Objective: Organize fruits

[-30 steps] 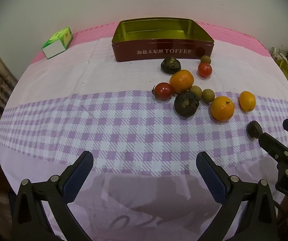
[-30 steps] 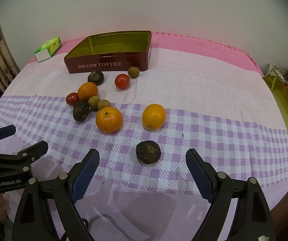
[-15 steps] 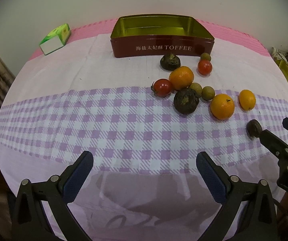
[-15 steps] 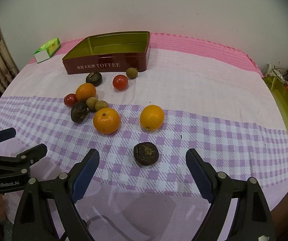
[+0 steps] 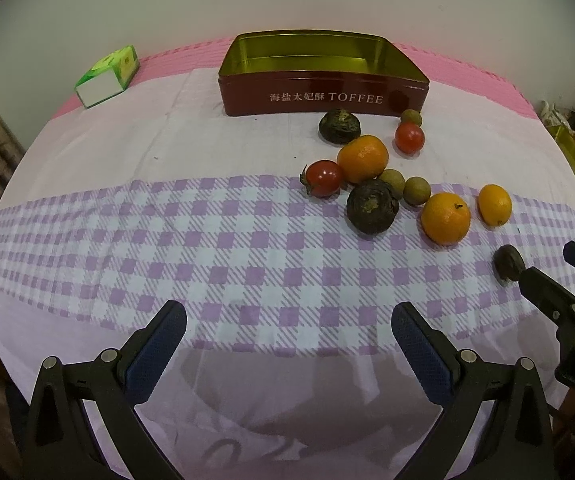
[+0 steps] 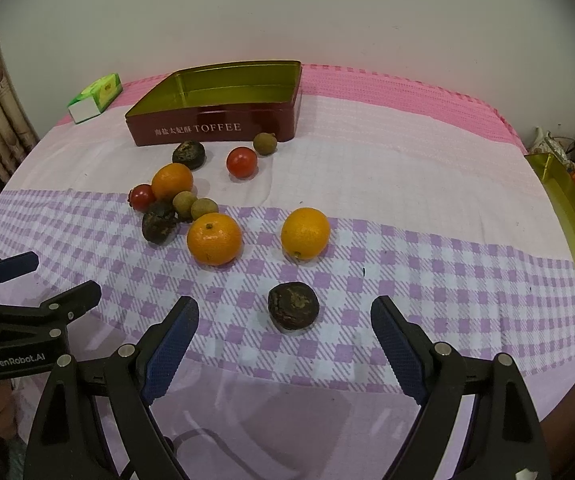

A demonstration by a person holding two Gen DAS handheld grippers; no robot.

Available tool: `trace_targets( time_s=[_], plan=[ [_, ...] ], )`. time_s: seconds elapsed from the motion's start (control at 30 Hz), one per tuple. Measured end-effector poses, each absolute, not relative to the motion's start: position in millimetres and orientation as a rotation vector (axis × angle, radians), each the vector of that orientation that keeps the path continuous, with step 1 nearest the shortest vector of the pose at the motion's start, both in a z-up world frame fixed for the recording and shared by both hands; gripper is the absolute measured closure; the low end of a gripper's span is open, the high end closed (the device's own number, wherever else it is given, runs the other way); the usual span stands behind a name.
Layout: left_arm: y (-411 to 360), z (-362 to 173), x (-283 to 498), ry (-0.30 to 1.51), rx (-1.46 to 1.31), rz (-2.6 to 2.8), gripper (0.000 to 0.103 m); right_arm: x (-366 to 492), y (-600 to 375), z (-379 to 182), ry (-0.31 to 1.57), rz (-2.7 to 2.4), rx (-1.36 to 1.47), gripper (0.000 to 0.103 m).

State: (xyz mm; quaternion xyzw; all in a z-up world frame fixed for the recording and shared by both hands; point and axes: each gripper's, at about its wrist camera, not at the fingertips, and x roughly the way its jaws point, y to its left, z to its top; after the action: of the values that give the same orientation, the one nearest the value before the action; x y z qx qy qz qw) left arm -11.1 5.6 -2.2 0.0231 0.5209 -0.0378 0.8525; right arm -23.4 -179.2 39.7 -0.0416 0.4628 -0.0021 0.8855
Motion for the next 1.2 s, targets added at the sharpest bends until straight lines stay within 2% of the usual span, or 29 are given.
trace_targets(
  time_s=[1.2],
  plan=[
    [7.8, -10.4, -10.8, 1.087, 0.046, -0.082, 0.001, -20.4, -183.4, 33.0, 0.984, -0.011, -0.08, 0.025]
  ],
)
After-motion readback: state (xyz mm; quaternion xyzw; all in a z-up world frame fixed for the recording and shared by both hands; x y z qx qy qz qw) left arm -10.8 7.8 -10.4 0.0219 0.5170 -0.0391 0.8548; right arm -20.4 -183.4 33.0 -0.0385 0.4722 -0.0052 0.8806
